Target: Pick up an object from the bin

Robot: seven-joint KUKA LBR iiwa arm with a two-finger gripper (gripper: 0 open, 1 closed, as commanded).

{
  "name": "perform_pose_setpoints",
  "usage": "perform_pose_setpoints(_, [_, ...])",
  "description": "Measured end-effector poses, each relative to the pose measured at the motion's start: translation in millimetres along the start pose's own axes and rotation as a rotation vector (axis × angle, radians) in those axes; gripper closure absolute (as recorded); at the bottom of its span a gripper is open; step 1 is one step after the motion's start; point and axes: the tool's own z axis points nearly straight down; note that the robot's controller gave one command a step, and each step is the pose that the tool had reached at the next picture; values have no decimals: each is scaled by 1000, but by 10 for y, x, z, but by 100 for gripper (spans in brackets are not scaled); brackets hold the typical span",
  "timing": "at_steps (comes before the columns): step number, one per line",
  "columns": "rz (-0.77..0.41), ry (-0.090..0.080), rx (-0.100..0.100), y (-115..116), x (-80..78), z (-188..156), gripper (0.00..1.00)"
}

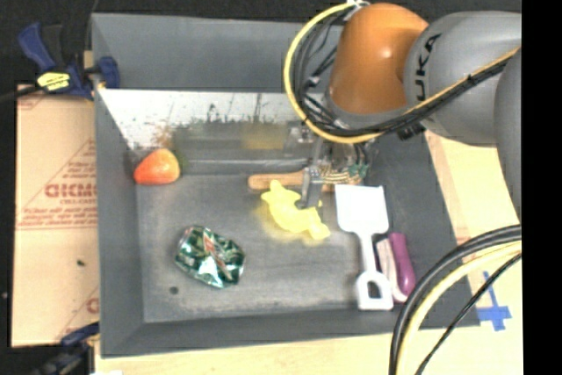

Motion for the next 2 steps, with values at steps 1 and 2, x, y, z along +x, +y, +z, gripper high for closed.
perform_pose_setpoints(1, [0,0,0,0,0,0,0])
perform_pose_setpoints(2, [9,-14,-1,-43,-50,265,0])
